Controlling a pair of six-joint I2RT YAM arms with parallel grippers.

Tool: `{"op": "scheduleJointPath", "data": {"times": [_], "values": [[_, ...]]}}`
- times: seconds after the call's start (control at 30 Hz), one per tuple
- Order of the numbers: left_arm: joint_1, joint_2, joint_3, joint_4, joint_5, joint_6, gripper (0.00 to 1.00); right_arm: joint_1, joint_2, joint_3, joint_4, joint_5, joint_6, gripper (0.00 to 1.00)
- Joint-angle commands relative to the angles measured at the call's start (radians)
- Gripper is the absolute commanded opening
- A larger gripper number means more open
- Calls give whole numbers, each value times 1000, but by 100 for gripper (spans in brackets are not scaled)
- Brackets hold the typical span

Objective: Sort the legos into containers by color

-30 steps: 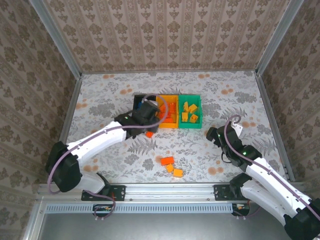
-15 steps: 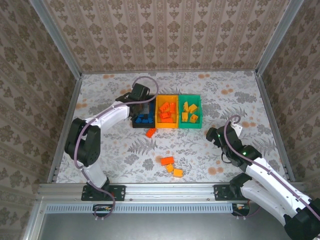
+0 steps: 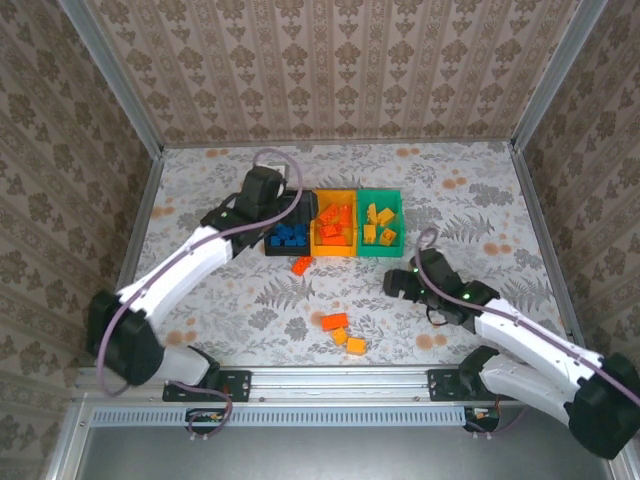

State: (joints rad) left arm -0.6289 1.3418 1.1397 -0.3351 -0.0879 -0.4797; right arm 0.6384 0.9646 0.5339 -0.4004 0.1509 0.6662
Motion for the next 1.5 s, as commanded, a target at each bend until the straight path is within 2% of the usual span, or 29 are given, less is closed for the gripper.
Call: {"op": "scheduleJointPath", "data": {"times": [0.0,0.13,0.23,0.5,0.63,0.8,1.03,1.3,1.47], "values": [[-18,-120,-103,7,13,-36,100,145,81,69,-20,-55,-101,96],[-28,-278,-223,-14,-4,-71,100,344,200,122,-81,-53,-156,95],[-28,-366,-287,-29,-11,-92,100,454,258,150,-114,-30,-175,95],[-20,-425,-328,-88,-30,-112,100,586,419,243,-173,45,-224,95],[-13,-426,-328,-96,-24,-117,100,595,511,262,-171,68,-226,90],[-10,-438,-330,-100,-27,-115,100,595,544,256,-151,63,-226,82],[-6,-443,-324,-103,-28,-119,100,592,563,242,-140,53,-221,63],[-3,-447,-330,-89,-35,-121,100,558,498,198,-147,68,-180,45],[-2,-449,-329,-70,-5,-97,100,497,386,181,-145,96,-141,36]]}}
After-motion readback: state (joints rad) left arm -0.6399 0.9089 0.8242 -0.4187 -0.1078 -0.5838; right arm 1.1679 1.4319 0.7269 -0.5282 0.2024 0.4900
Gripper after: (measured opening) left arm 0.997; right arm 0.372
